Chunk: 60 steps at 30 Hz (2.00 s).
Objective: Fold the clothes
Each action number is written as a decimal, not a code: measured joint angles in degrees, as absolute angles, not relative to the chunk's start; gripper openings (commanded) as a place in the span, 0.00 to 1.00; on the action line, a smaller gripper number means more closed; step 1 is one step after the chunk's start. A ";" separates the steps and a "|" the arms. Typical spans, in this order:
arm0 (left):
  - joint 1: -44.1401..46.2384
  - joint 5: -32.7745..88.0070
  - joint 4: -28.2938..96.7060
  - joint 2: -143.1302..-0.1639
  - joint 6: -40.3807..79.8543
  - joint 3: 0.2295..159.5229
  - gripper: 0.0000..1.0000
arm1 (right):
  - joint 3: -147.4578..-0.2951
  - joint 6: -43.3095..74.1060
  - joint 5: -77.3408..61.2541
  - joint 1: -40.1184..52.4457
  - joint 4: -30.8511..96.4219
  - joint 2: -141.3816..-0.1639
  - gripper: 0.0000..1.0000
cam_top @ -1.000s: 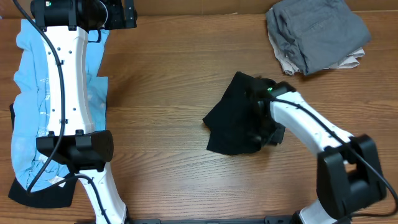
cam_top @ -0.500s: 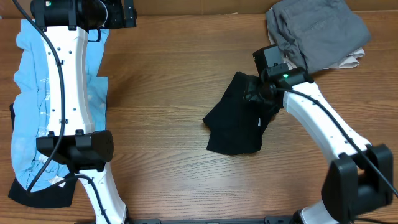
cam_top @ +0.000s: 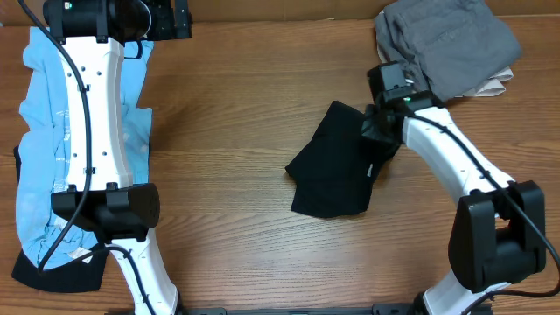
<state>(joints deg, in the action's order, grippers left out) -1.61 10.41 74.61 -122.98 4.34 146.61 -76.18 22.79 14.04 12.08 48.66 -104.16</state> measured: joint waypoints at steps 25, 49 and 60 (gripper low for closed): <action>-1.61 10.41 74.81 -122.98 4.34 146.61 1.00 | -76.01 19.46 -13.65 -0.91 62.39 -104.16 1.00; -1.61 10.41 75.07 -122.98 4.34 146.61 1.00 | -53.21 34.06 -19.07 10.20 23.29 -102.83 0.04; -1.61 10.41 75.09 -122.98 4.34 146.61 1.00 | -55.37 32.93 -28.42 5.37 21.58 -103.31 0.04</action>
<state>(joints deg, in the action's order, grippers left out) -1.61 10.41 75.09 -122.98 4.34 146.61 -55.37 32.93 -28.42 5.37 21.58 -103.31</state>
